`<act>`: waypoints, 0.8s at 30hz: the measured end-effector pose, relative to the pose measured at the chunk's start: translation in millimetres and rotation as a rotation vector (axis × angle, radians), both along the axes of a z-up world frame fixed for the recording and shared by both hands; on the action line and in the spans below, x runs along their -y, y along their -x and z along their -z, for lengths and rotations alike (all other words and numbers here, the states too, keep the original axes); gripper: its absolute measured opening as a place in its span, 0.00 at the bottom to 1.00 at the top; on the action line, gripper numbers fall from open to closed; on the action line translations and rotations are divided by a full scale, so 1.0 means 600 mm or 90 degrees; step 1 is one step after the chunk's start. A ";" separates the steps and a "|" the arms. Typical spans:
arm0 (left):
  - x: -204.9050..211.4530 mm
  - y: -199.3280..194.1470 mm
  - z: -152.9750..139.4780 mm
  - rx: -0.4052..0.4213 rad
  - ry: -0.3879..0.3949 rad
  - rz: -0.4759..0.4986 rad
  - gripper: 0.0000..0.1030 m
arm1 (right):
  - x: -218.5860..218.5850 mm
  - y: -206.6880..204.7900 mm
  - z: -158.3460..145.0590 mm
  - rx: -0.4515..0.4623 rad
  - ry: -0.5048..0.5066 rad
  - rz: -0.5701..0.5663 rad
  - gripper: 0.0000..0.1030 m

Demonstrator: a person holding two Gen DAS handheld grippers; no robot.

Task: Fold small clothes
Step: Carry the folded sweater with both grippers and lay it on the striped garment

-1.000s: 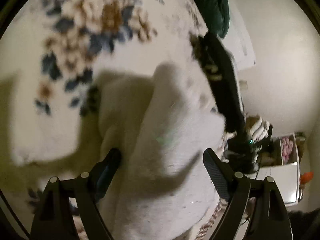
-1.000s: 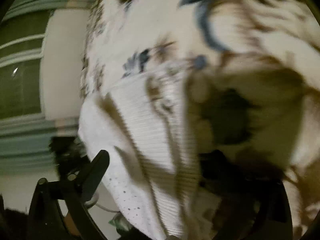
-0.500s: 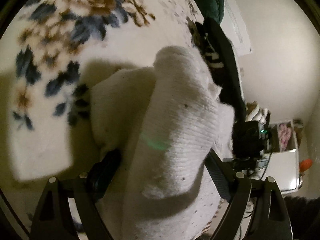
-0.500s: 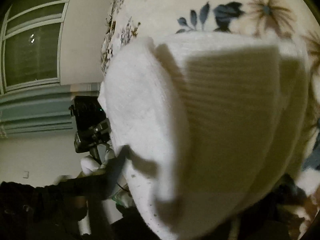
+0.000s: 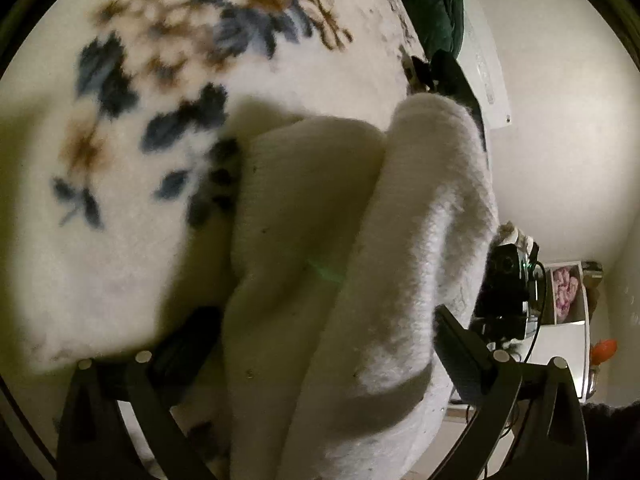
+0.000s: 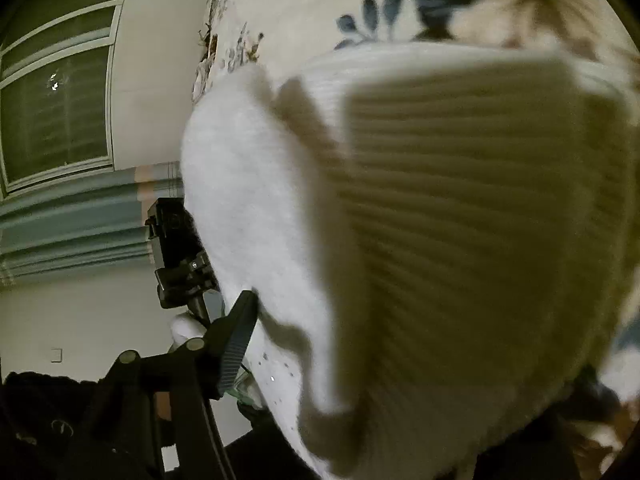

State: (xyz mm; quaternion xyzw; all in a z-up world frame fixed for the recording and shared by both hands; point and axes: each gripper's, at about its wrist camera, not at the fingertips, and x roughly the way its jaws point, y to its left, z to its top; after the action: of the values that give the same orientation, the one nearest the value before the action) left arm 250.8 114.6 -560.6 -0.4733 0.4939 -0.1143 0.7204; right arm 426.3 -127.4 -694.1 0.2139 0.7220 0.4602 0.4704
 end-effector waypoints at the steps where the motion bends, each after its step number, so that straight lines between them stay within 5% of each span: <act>1: 0.001 0.005 -0.004 0.013 0.006 -0.009 0.98 | -0.006 0.001 -0.002 0.006 -0.002 -0.003 0.67; 2: 0.005 0.007 -0.010 0.028 0.012 -0.013 0.93 | -0.011 0.002 -0.005 0.015 -0.004 -0.004 0.66; 4: 0.017 -0.002 -0.023 0.045 0.003 0.002 0.56 | -0.019 0.005 -0.010 0.028 -0.006 -0.006 0.54; 7: 0.029 -0.009 -0.048 0.059 -0.014 0.008 0.45 | -0.019 0.009 -0.023 0.056 0.000 0.004 0.40; 19: 0.069 -0.077 -0.217 0.125 -0.051 0.076 0.43 | 0.074 0.017 -0.147 0.096 -0.047 0.144 0.33; 24: 0.099 -0.195 -0.297 0.162 -0.050 0.140 0.43 | 0.127 -0.027 -0.233 0.129 -0.053 0.222 0.33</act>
State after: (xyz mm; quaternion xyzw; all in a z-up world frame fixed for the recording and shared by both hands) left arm 367.8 54.9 -382.1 -0.3696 0.4516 -0.2317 0.7783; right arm 442.5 -203.4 -554.5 0.3073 0.6036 0.4205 0.6037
